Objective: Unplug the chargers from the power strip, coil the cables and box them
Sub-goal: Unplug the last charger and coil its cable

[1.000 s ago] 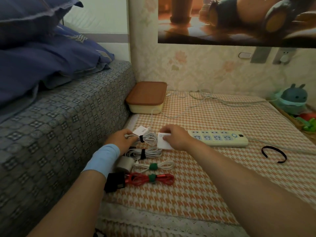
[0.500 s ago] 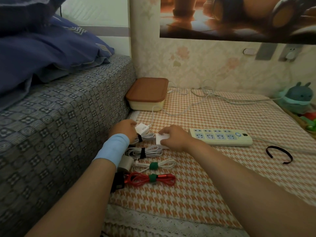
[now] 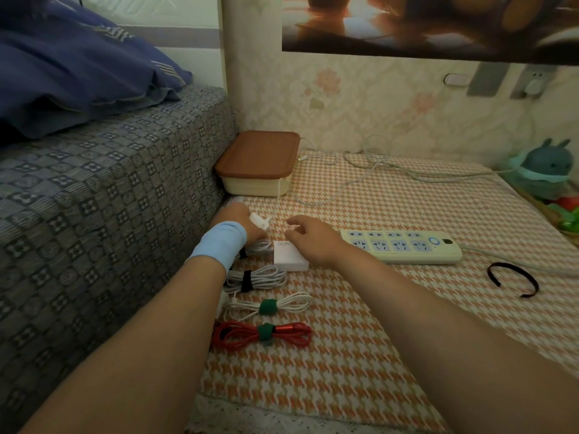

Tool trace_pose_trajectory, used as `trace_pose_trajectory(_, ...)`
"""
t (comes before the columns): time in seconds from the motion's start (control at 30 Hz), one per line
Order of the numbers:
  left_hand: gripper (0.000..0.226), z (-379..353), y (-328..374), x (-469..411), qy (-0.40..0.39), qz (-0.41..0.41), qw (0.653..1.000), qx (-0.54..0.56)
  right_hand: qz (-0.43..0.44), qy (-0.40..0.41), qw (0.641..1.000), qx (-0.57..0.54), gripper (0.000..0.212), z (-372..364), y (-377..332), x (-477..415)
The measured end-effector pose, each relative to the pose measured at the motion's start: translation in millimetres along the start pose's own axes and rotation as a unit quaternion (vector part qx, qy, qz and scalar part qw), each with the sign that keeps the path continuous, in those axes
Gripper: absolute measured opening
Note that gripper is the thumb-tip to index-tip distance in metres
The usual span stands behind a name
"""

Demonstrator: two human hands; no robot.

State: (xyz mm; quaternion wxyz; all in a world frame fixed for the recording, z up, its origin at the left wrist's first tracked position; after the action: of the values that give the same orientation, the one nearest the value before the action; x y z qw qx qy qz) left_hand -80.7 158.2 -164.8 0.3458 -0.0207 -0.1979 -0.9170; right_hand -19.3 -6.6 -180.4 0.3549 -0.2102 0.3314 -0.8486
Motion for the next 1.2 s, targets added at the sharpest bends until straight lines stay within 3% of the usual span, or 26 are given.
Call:
trace_pose_trajectory(0.1, 0.037, 20.2, 19.3, 14.5, 0.083, -0.054, 0.990, 0.102, 0.017, 0.047, 0.998, -0.038, 0.052, 10.7, -8.0, 4.8)
trace_pose_trajectory(0.17, 0.022, 32.9, 38.4, 29.8, 0.088, -0.089, 0.972, 0.197, 0.025, 0.076, 0.989, -0.127, 0.047, 21.0, -16.3, 9.8)
trace_pose_trajectory(0.2, 0.022, 34.7, 48.2, 37.8, 0.068, -0.102, 0.965, 0.231, 0.018, 0.087, 0.979, -0.183, 0.044, 26.4, -20.2, 12.8)
trace_pose_trajectory(0.3, 0.051, 28.6, 74.6, 65.0, -0.014, -0.136, 0.951, 0.277, -0.049, 0.090, 0.932, -0.347, 0.039, 39.4, -25.8, 30.2)
trace_pose_trajectory(0.37, 0.063, 15.5, 83.2, 81.2, -0.058, -0.161, 0.944, 0.284, -0.087, 0.075, 0.914, -0.388, 0.033, 45.2, -21.2, 47.8)
trace_pose_trajectory(0.53, 0.041, -15.2, 104.6, 127.8, -0.211, -0.215, 0.935, 0.188, -0.140, 0.037, 0.946, -0.290, 0.034, 63.0, 14.5, 105.1)
trace_pose_trajectory(0.67, 0.040, -16.5, 131.1, 150.2, -0.190, -0.274, 0.942, 0.039, -0.143, 0.059, 0.975, -0.158, 0.032, 81.2, 44.2, 144.4)
trace_pose_trajectory(0.8, 0.025, -20.0, 153.6, 169.1, -0.172, -0.297, 0.939, -0.013, -0.168, -0.016, 0.985, -0.043, 0.017, 86.0, 64.9, 177.1)
trace_pose_trajectory(0.9, 0.025, -26.2, 165.8, 167.8, -0.142, -0.279, 0.949, -0.022, -0.204, -0.111, 0.971, 0.054, 0.024, 85.9, 76.5, 195.1)
trace_pose_trajectory(1.0, 0.016, -38.0, 171.7, 157.9, -0.083, -0.248, 0.964, -0.049, -0.211, -0.149, 0.960, 0.111, 0.031, 91.0, 83.3, 202.2)
trace_pose_trajectory(1.07, 0.013, -50.9, 169.4, 149.3, -0.085, -0.195, 0.975, -0.062, -0.204, -0.163, 0.956, 0.134, 0.032, 93.7, 85.8, 202.2)
trace_pose_trajectory(1.2, 0.058, -76.9, 154.4, 128.8, -0.129, -0.074, 0.985, -0.087, -0.163, -0.152, 0.964, 0.145, 0.040, 91.9, 81.1, 192.9)
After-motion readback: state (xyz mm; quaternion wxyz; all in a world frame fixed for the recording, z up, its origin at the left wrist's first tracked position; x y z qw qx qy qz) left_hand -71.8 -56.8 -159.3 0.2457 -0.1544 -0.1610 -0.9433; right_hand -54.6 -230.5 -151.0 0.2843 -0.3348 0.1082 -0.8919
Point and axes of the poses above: each hand's wrist, its own x-axis away from the middle knuckle, its own z-axis out of the back of the hand, y = z × x, the point moved 4 cm from there along -x, towards the middle knuckle, and after that the axes turned 4 degrees about -y, right-handed, at the moved point
